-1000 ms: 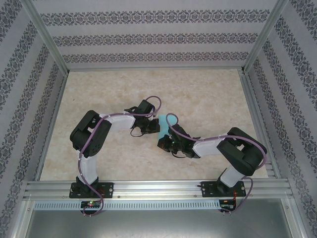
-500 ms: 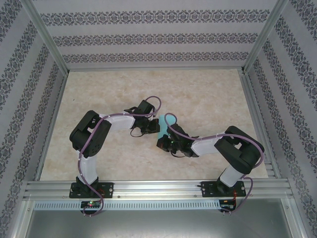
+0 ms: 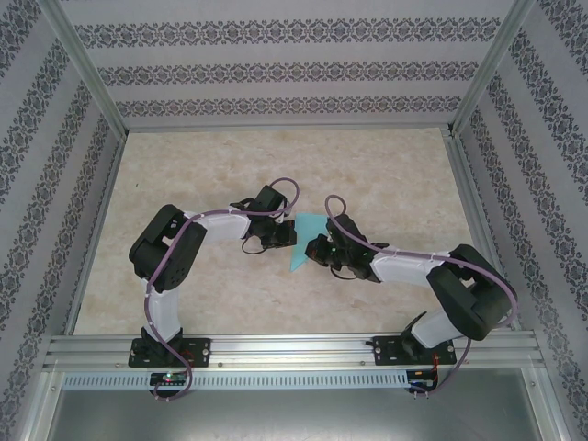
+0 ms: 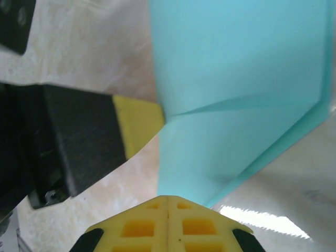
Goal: Fold a paper plane with a square sheet of paper (pick it up from the middle)
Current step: Third fold the triangle at the center of the table.
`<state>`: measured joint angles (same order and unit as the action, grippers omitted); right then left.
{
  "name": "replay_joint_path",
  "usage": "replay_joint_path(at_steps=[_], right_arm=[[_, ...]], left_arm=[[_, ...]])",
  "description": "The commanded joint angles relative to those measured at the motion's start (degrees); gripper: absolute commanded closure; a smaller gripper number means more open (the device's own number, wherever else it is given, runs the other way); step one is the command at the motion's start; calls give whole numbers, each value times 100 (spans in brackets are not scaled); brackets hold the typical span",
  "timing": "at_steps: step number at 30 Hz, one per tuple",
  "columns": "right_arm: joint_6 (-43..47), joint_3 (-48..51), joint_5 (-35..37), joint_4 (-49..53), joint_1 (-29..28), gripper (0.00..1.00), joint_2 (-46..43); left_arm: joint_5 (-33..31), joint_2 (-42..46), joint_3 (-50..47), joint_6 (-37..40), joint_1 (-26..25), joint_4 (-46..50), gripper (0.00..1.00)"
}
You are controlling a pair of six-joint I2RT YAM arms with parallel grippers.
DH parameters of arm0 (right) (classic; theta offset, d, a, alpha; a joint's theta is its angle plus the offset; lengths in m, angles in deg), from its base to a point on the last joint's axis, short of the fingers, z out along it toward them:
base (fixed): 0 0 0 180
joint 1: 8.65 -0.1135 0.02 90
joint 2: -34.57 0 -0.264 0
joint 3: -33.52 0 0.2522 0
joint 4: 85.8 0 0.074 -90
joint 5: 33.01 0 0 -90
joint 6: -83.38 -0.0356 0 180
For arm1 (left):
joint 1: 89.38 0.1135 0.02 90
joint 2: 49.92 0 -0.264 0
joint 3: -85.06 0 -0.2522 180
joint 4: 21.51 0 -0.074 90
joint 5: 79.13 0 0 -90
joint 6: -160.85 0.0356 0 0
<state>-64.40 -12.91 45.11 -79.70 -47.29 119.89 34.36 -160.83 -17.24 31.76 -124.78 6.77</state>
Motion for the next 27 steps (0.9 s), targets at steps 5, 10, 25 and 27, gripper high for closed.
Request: replay_joint_path(at_steps=[5, 10, 25, 27], right_arm=[[287, -552, -14, 284, 188, 100, 494], [107, -540, 36, 274, 238, 100, 753], [-401, -183, 280, 296, 264, 100, 796], [-459, -170, 304, 279, 262, 100, 780]], left_arm=[[-254, -158, -9, 209, -48, 587, 100], [-135, -116, 72, 331, -46, 569, 100], [72, 602, -80, 268, -80, 3, 82], [53, 810, -269, 203, -124, -129, 78]])
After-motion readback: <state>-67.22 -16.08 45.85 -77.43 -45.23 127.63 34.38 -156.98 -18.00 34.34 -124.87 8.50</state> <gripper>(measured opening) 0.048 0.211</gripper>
